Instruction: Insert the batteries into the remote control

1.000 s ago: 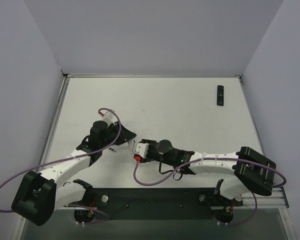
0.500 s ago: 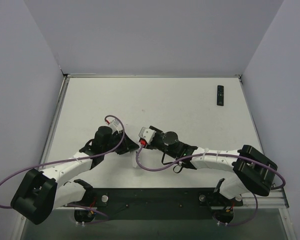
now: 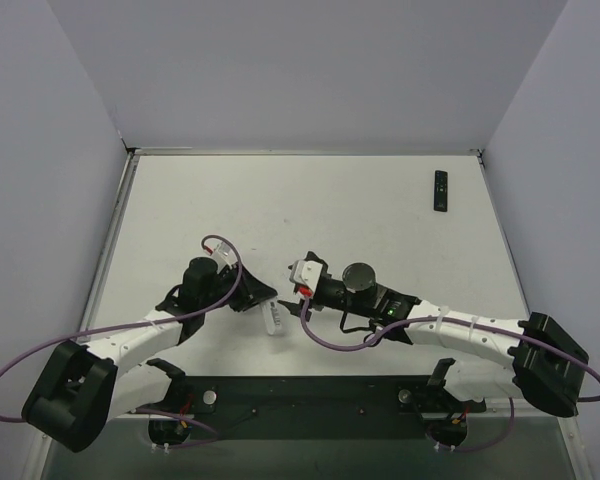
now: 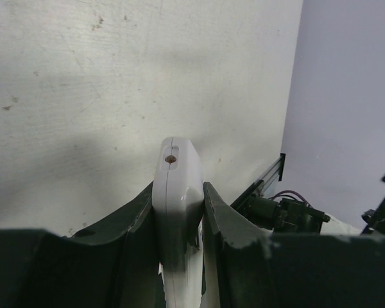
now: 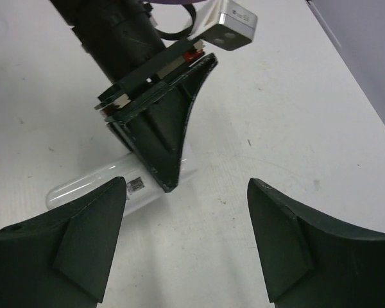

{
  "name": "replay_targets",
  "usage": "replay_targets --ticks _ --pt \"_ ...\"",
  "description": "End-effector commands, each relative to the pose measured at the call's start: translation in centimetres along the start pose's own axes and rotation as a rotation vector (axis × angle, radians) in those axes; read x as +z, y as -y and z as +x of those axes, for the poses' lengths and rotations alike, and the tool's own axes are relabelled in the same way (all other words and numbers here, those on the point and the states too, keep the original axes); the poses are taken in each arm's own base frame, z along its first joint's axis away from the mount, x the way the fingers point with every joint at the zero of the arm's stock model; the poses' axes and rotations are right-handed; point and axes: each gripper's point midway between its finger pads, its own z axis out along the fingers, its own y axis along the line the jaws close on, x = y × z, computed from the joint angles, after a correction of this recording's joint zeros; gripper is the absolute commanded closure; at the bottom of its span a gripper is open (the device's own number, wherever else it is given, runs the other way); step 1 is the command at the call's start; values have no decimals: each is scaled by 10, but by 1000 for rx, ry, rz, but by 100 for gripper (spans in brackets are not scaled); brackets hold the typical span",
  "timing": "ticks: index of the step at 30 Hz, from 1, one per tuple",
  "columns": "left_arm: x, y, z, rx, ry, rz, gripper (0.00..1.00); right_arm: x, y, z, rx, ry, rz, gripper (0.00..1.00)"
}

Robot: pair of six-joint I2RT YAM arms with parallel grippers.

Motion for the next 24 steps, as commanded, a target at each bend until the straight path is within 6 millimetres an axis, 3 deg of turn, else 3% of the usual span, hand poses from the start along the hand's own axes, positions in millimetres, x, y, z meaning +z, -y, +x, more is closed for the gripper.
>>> replay_targets --ticks 1,9,24 --pt "-10 48 -9 -6 16 189 100 -11 -33 -5 62 34 -174 29" --pt "-23 75 -9 -21 1 274 100 -14 -44 -2 68 40 -231 28" --pt "-27 83 -8 -56 -16 304 100 -11 -46 -3 83 40 -257 28"
